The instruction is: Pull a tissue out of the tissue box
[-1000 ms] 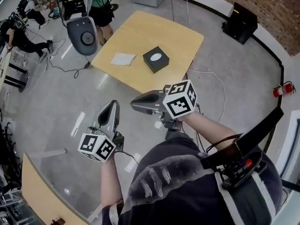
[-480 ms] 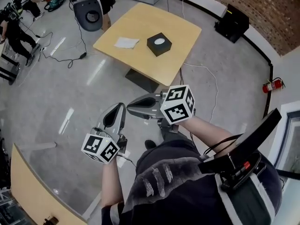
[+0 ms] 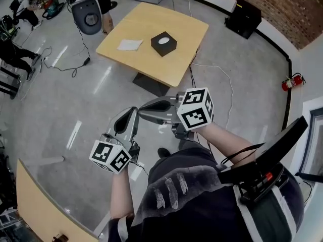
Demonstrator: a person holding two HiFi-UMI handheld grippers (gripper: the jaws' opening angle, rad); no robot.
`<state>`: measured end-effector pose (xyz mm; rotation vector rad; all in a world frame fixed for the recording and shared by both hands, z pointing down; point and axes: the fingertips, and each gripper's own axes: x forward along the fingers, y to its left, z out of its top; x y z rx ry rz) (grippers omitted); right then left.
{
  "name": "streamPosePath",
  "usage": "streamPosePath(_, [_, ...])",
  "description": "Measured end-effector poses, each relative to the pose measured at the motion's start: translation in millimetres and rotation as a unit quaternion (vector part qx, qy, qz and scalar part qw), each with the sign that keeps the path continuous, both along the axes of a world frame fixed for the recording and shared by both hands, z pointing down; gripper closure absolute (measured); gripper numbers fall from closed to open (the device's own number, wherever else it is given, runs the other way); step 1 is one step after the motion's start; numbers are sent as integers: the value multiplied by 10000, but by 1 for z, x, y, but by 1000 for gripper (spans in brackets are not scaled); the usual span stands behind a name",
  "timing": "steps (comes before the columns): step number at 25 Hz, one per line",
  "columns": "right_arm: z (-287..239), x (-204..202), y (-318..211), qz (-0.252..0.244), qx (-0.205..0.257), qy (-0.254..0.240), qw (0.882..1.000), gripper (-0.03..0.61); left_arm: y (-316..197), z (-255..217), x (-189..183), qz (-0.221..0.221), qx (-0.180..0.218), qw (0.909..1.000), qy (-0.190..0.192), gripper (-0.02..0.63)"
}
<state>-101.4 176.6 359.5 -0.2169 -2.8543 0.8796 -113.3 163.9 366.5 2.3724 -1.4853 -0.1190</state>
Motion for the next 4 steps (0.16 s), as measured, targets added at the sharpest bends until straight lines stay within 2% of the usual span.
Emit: streamPosePath(4, [-10,17,11,-61,56,-106,9999,581,0,-14,14,-31,174,9998,-17,611])
